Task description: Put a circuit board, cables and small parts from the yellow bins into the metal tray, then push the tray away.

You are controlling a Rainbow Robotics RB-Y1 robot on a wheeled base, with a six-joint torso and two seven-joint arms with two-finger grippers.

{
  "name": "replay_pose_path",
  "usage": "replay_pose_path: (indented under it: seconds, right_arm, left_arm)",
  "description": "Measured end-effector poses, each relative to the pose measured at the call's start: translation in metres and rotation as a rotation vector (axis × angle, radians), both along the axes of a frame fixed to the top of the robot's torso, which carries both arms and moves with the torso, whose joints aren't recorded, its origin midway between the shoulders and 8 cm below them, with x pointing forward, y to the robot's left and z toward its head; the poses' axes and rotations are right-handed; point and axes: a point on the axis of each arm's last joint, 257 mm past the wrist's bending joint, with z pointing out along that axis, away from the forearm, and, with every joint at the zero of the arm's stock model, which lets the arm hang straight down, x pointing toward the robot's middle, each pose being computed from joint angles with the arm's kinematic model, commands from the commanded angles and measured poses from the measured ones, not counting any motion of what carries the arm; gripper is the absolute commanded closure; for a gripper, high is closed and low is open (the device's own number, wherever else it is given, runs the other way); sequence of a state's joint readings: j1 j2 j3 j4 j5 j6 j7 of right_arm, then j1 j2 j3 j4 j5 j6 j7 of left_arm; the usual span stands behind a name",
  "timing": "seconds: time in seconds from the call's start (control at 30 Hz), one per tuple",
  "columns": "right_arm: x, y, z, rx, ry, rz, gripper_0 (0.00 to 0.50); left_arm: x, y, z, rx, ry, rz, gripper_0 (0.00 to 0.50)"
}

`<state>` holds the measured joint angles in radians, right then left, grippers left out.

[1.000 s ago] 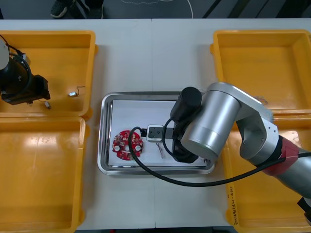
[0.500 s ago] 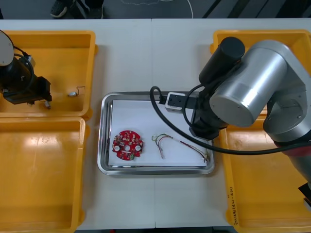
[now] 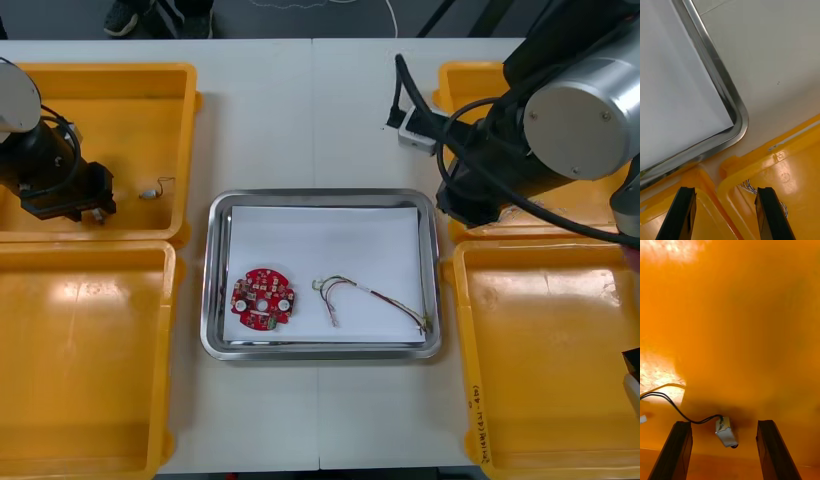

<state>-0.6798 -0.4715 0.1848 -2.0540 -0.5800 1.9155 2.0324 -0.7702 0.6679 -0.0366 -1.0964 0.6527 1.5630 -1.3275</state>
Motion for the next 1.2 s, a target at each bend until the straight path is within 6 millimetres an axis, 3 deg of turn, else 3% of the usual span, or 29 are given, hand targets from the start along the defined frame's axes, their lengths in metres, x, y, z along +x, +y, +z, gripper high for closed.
replay_pose_path:
  seconds: [0.33, 0.53, 0.57, 0.6, 0.67, 0.7, 0.77, 0.9, 1.1, 1.2]
  right_arm:
    - [0.031, -0.034, 0.033, 0.069, -0.036, -0.134, 0.035]
    - [0.048, -0.058, 0.042, 0.079, -0.041, -0.224, 0.036]
    - [0.051, -0.062, 0.043, 0.082, -0.040, -0.240, 0.036]
    - [0.053, -0.066, 0.044, 0.086, -0.039, -0.255, 0.037]
    - [0.057, -0.077, 0.046, 0.095, -0.037, -0.291, 0.035]
    - [0.059, -0.082, 0.047, 0.100, -0.038, -0.310, 0.036]
    - [0.062, -0.093, 0.049, 0.109, -0.045, -0.350, 0.036]
    - [0.067, -0.112, 0.051, 0.132, -0.053, -0.434, 0.036]
    - [0.071, -0.128, 0.047, 0.239, -0.039, -0.659, 0.036]
    - [0.072, -0.132, 0.045, 0.246, -0.032, -0.690, 0.035]
  left_arm:
    - [0.000, -0.010, -0.007, -0.015, 0.008, -0.007, 0.000]
    - [0.004, -0.009, -0.007, -0.018, 0.001, 0.001, 0.001]
    - [0.004, -0.009, -0.006, -0.018, -0.001, 0.001, 0.074]
    - [0.005, -0.009, -0.006, -0.018, -0.002, 0.001, 0.180]
    - [0.005, -0.009, -0.006, -0.019, -0.003, 0.002, 0.422]
    - [0.005, -0.009, -0.006, -0.019, -0.003, 0.002, 0.477]
    - [0.005, -0.009, -0.006, -0.019, -0.002, 0.002, 0.500]
    - [0.005, -0.009, -0.006, -0.018, -0.002, 0.003, 0.500]
    - [0.005, -0.008, -0.006, -0.017, -0.002, 0.003, 0.500]
    - [0.006, -0.008, -0.005, -0.015, -0.003, 0.003, 0.500]
